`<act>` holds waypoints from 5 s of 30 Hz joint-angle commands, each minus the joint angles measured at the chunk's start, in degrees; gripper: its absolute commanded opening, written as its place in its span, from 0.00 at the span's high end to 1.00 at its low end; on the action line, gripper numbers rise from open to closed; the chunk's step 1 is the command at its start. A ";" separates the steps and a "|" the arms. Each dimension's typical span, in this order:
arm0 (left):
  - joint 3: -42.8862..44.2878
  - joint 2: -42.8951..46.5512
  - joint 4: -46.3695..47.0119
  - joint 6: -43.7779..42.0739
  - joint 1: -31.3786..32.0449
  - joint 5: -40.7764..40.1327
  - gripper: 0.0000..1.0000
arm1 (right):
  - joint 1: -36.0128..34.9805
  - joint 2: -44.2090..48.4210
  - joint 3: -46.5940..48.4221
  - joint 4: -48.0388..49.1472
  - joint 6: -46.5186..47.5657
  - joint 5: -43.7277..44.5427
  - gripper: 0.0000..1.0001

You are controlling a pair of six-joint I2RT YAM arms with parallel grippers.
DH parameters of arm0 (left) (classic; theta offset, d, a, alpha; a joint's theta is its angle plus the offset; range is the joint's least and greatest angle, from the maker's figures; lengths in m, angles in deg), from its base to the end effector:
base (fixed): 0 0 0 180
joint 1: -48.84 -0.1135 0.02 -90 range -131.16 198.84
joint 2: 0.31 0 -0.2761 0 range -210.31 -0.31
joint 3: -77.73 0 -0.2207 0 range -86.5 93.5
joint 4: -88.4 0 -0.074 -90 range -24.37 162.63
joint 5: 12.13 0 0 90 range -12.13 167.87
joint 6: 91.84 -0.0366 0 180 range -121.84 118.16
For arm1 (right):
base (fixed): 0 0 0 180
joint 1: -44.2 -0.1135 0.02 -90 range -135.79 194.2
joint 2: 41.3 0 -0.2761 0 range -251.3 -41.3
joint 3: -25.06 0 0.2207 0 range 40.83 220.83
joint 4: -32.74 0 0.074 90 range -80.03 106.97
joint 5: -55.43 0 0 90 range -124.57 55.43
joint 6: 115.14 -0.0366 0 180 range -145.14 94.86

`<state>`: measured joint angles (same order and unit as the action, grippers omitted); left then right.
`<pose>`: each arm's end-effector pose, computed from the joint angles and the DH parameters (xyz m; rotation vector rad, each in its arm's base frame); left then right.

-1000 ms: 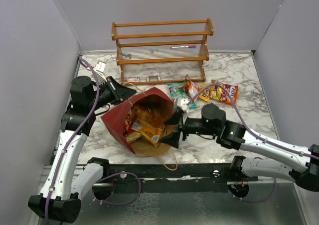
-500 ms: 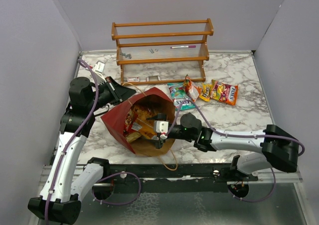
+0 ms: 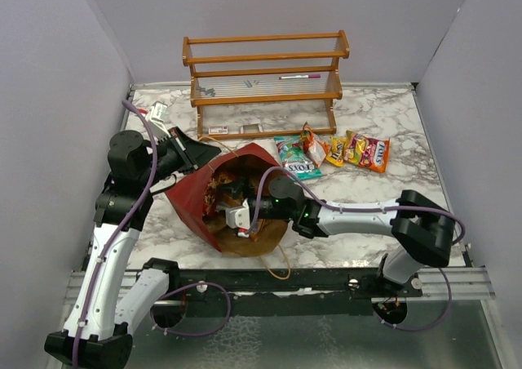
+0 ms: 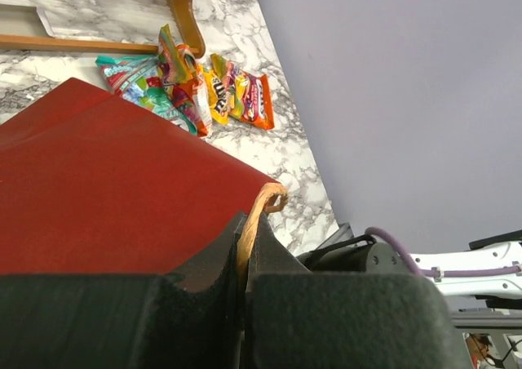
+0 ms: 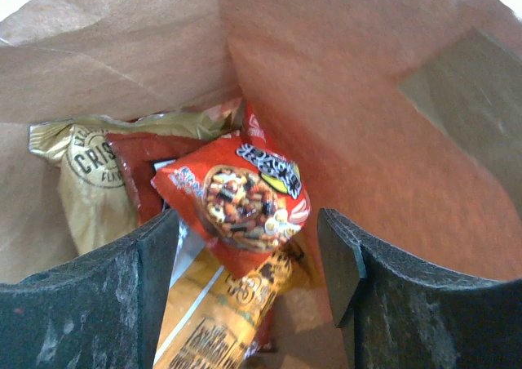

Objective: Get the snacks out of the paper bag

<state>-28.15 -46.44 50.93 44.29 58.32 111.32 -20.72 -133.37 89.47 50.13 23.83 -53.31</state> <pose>0.1216 -0.0408 0.3989 -0.1319 1.8642 -1.1968 0.1302 0.3060 0.2676 -1.5976 0.7521 0.4885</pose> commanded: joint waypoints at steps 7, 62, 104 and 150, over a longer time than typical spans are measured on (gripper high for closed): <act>3.88 -2.68 -5.17 -3.48 -0.08 -2.24 1.00 | -0.29 -9.39 7.05 -8.20 15.86 -6.18 0.34; -0.60 -0.17 2.37 -0.75 -0.07 0.30 1.00 | -0.26 50.97 -7.08 -36.73 -38.20 4.46 0.99; -0.22 -1.44 0.24 -5.67 -0.14 -0.97 1.00 | 4.08 40.49 6.82 -39.89 -41.07 68.83 0.99; -2.21 -3.39 5.61 -5.80 -0.10 10.06 1.00 | 64.93 5.99 -6.28 -3.87 -89.05 16.82 0.99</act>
<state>-30.91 -51.27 55.87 41.06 58.32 120.09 43.23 -127.43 85.89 40.65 -62.77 -31.85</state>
